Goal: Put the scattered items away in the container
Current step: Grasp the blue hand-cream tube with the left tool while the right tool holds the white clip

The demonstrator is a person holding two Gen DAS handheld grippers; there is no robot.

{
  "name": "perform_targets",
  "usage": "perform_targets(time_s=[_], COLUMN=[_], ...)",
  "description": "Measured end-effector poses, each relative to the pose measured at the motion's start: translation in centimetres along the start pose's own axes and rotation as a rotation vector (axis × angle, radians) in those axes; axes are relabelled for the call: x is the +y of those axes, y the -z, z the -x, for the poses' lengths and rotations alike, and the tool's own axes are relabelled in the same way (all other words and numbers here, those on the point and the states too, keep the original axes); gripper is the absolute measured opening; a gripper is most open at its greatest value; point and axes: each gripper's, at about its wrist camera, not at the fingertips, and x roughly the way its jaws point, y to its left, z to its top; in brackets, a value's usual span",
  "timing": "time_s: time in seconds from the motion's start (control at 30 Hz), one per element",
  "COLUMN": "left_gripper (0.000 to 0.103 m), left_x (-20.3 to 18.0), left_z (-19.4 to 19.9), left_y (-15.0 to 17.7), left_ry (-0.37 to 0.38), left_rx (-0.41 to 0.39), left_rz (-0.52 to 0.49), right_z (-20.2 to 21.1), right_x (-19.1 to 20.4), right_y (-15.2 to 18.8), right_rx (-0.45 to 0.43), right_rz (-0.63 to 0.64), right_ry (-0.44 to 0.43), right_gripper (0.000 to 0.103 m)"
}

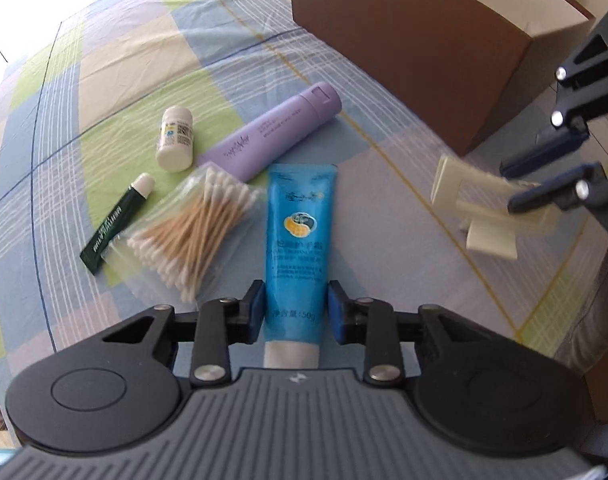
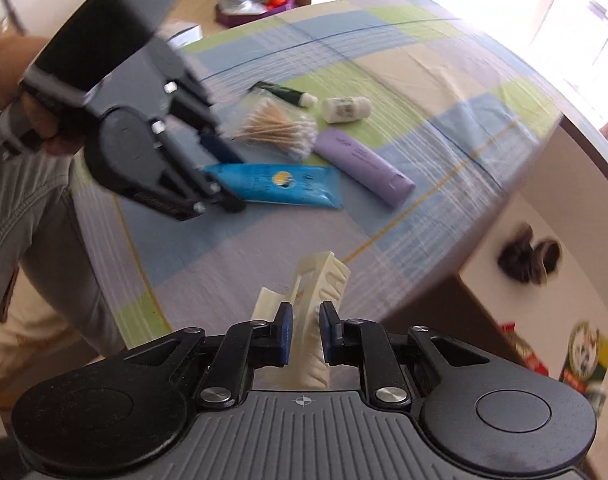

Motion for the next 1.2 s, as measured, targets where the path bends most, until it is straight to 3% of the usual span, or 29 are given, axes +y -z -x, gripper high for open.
perform_targets(time_s=[0.1,0.13,0.17,0.2,0.23,0.3,0.57,0.6,0.63,0.73,0.9,1.2], left_gripper=[0.027,0.028,0.028,0.03,0.037,0.039,0.04,0.041,0.04,0.033,0.031,0.03], left_x=[-0.3,-0.2,-0.2,-0.2,-0.2,-0.1,-0.3,-0.4,-0.5,-0.9,-1.6,-1.6], left_z=[0.5,0.7,0.8,0.9,1.1,1.0,-0.3,-0.4,-0.4,-0.2,0.2,2.9], left_y=[1.2,1.4,1.5,1.7,1.7,1.3,-0.3,-0.3,-0.2,0.1,0.7,0.8], left_ry=[0.006,0.008,0.01,0.012,0.012,0.018,0.002,-0.003,-0.009,-0.007,-0.026,-0.032], left_rx=[0.015,0.017,0.018,0.019,0.014,0.007,0.0,-0.003,-0.007,-0.011,0.013,-0.019], left_rz=[0.039,0.055,0.07,0.086,0.093,0.102,0.116,0.116,0.116,0.109,0.13,0.191], right_z=[0.9,1.1,1.2,1.3,1.4,1.7,-1.0,-1.4,-1.8,-2.5,-2.0,2.6], right_x=[-0.7,-0.8,-1.0,-1.0,-1.1,-1.1,-1.8,-1.7,-1.5,-1.2,-0.7,-1.8], right_y=[0.9,1.2,1.4,1.6,1.7,1.9,1.9,2.0,2.1,2.6,3.4,5.7], right_rx=[-0.025,-0.032,-0.039,-0.054,-0.067,-0.091,-0.047,-0.04,-0.031,-0.02,-0.017,-0.105], right_rz=[-0.14,-0.178,-0.209,-0.235,-0.256,-0.293,-0.373,-0.361,-0.349,-0.338,-0.323,-0.467], right_ry=[-0.029,-0.025,-0.017,-0.004,-0.004,-0.011,0.061,0.068,0.071,0.092,0.095,0.014], right_gripper=[0.02,0.027,0.038,0.069,0.079,0.079,0.079,0.073,0.055,0.045,0.044,0.044])
